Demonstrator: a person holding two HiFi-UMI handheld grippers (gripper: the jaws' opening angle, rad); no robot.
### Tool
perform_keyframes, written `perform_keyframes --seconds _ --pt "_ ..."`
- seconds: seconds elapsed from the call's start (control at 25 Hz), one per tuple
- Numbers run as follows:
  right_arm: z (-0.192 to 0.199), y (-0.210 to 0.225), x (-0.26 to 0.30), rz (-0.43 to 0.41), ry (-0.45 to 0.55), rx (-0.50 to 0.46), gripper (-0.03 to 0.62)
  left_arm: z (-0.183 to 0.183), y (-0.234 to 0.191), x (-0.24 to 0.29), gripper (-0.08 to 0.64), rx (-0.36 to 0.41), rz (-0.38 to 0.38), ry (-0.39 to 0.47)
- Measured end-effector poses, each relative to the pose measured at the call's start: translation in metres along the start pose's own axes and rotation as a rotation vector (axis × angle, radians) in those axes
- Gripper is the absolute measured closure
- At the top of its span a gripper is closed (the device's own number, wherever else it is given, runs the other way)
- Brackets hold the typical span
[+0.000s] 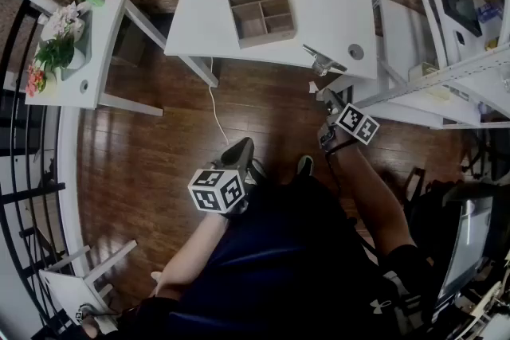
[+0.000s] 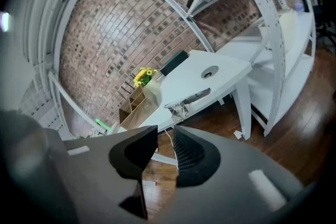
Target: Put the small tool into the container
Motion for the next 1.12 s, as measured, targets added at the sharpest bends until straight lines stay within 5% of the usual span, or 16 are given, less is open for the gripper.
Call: perform_keyframes --seconds 0.4,0.68,1.12 --pt "-0.002 0.023 0.061 0.038 0.103 0.237 0.482 -0.001 -0.010 0.017 0.557 0.026 -0.016 -0.090" --pt "0.001 0.044 0.095 -0.059 0.117 0.388 0.439 -0.026 0.000 0.055 0.557 0.059 -0.090 -0.093" --pt "-0.017 0.040 0.087 -0.079 0.081 0.329 0.529 -0.038 0.008 0.099 0.557 0.030 -0.071 -0.102"
Point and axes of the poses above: the fingertips, and each gripper's own axes: x forward along the fingers, y to its right, z out of its underside, the point moved 6 cm from there along -x, backward along the fingers, and after that the axes turned 1 degree about y, right-handed, at the moved point
